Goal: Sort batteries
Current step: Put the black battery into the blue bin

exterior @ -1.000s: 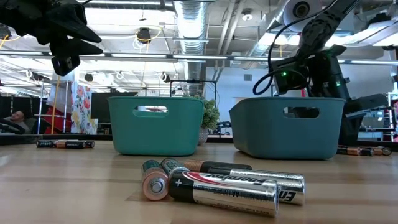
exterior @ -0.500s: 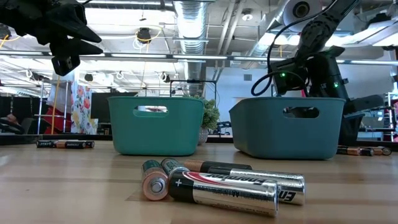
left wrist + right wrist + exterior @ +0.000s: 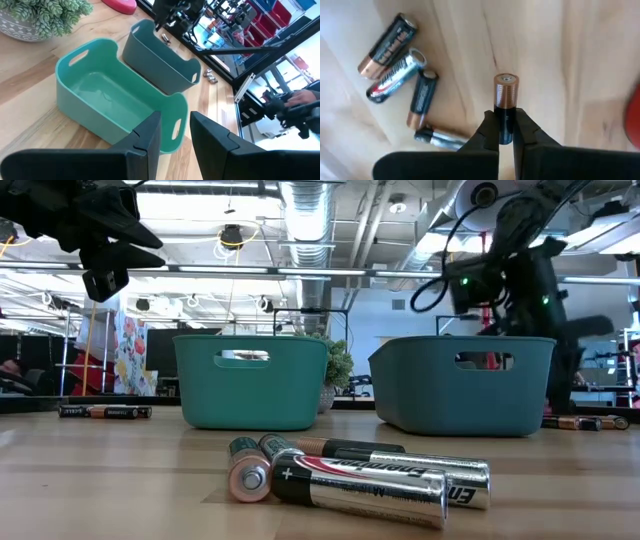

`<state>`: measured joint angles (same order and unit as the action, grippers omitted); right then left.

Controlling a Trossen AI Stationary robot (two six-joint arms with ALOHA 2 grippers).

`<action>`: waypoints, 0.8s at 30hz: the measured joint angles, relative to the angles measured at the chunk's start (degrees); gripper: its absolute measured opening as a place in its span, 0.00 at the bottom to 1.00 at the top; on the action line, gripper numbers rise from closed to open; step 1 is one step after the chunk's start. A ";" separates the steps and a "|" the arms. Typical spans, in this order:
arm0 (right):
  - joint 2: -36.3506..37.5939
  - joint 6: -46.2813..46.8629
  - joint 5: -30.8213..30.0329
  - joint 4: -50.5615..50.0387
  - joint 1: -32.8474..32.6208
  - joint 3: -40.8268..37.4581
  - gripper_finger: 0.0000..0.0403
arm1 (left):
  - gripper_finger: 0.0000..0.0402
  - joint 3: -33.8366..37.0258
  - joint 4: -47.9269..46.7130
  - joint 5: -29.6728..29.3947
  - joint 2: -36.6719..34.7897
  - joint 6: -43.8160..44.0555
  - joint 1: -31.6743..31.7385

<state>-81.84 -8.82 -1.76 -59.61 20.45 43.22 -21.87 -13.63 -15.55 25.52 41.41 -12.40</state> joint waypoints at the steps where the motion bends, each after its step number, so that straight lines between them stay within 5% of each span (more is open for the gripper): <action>1: 1.31 0.95 0.04 -0.93 0.06 0.08 0.04 | 0.25 0.00 -0.06 0.00 -0.01 0.00 0.02; 13: 12.57 12.92 0.02 -10.97 -1.98 15.74 0.04 | 0.25 0.00 -0.24 -0.01 0.00 -0.56 0.01; 24: -0.89 16.53 0.02 -11.61 -12.67 39.12 0.04 | 0.25 0.00 -0.32 -0.26 -0.02 -0.62 0.00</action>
<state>-82.73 7.70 -1.74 -71.22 7.78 82.34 -21.87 -13.95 -15.81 25.50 40.79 -12.40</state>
